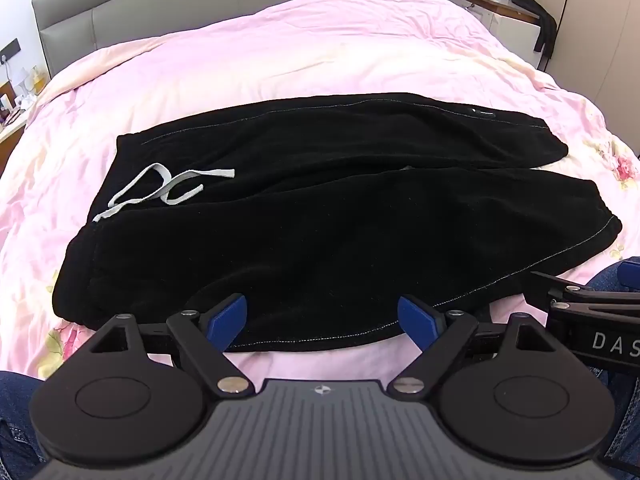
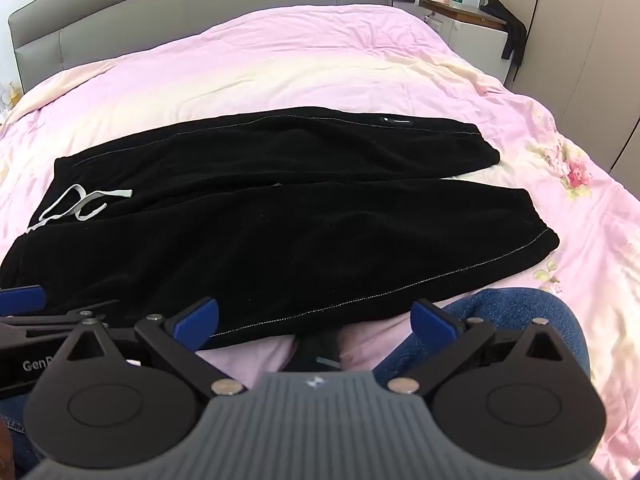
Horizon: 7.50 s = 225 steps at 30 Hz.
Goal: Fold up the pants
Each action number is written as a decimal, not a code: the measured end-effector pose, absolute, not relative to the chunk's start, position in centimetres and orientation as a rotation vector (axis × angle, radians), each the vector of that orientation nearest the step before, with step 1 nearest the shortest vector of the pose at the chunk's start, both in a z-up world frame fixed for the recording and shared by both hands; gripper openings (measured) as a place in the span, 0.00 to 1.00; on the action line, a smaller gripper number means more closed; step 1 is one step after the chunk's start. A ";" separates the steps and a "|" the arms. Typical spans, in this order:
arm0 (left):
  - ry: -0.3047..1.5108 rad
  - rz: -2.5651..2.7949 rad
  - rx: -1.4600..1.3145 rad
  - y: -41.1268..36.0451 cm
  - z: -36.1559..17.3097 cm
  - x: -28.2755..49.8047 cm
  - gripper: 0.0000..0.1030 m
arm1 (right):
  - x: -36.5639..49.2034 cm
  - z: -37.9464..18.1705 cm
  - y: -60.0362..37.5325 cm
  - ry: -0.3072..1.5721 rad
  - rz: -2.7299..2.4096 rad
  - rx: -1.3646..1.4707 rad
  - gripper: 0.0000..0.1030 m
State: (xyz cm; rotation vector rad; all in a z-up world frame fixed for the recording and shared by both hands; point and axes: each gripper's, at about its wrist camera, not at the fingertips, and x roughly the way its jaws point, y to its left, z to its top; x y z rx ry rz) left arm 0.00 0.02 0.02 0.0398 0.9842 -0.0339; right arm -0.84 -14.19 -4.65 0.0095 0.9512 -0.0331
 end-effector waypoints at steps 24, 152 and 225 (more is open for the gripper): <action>0.985 -0.034 0.042 -0.1 -0.1 -0.1 0.97 | -0.4 -4.9 -14.0 0.959 -0.032 0.009 0.95; 0.818 0.330 -1.226 19.4 -13.8 1.9 0.28 | 10.9 -25.2 -51.3 0.713 -0.231 1.225 0.07; 0.915 0.271 -0.967 29.5 -14.3 13.5 0.81 | 31.6 -23.8 -45.1 0.732 -0.352 0.991 0.43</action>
